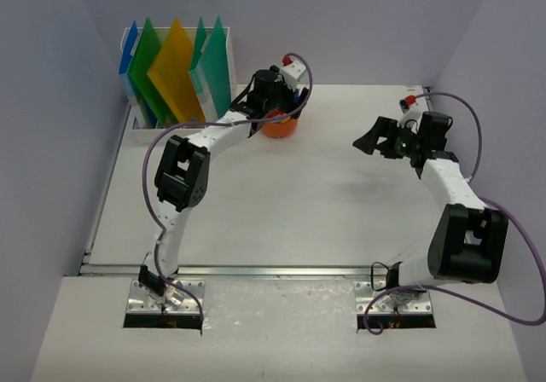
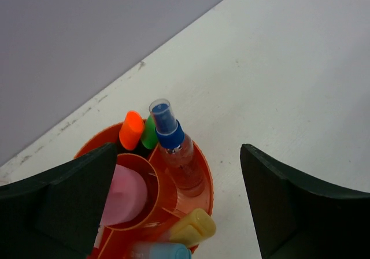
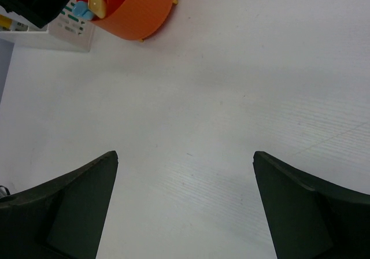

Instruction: Organize the desk

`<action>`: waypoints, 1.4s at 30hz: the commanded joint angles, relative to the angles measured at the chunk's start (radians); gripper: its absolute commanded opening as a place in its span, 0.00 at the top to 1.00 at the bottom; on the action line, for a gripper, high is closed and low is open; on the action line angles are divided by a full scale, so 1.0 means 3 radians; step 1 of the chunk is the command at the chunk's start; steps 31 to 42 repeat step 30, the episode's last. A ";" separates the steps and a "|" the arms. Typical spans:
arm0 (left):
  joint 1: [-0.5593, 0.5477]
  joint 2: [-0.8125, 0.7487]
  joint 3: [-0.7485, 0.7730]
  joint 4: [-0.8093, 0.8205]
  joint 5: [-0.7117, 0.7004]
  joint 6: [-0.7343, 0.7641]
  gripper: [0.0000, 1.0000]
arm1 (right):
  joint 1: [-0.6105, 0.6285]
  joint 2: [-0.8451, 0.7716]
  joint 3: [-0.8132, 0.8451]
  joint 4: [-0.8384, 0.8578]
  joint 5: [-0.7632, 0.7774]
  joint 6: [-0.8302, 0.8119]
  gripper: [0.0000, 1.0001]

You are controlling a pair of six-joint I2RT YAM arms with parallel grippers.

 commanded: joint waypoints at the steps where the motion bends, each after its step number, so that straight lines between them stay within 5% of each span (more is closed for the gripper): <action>1: 0.0064 -0.0798 0.0329 -0.0840 0.0140 -0.0443 0.00 | -0.0004 -0.0280 0.0354 -0.0333 0.0144 -0.0503 0.01; 7: 0.0239 -0.1775 -0.0656 -0.1774 0.0159 -0.0695 0.00 | -0.0004 -0.0440 0.0304 -0.0863 0.0423 -0.0997 0.01; 12: 0.0643 -0.2819 -0.2095 -0.1603 0.0166 -0.0710 0.00 | -0.0004 -0.0612 -0.0003 -0.1055 0.0408 -0.1264 0.01; 22: 0.1023 -0.4334 -0.3645 -0.1365 -0.0315 -0.0447 0.00 | 0.0114 -0.1331 -0.0530 -0.1111 0.0495 -0.1228 0.01; 30: 0.1033 -0.4571 -0.3632 -0.1460 -0.0393 -0.0486 0.00 | 0.0160 -0.1870 -0.0854 -0.1116 0.0542 -0.1157 0.01; 42: 0.1033 -0.4571 -0.3632 -0.1460 -0.0393 -0.0486 0.00 | 0.0160 -0.1870 -0.0854 -0.1116 0.0542 -0.1157 0.01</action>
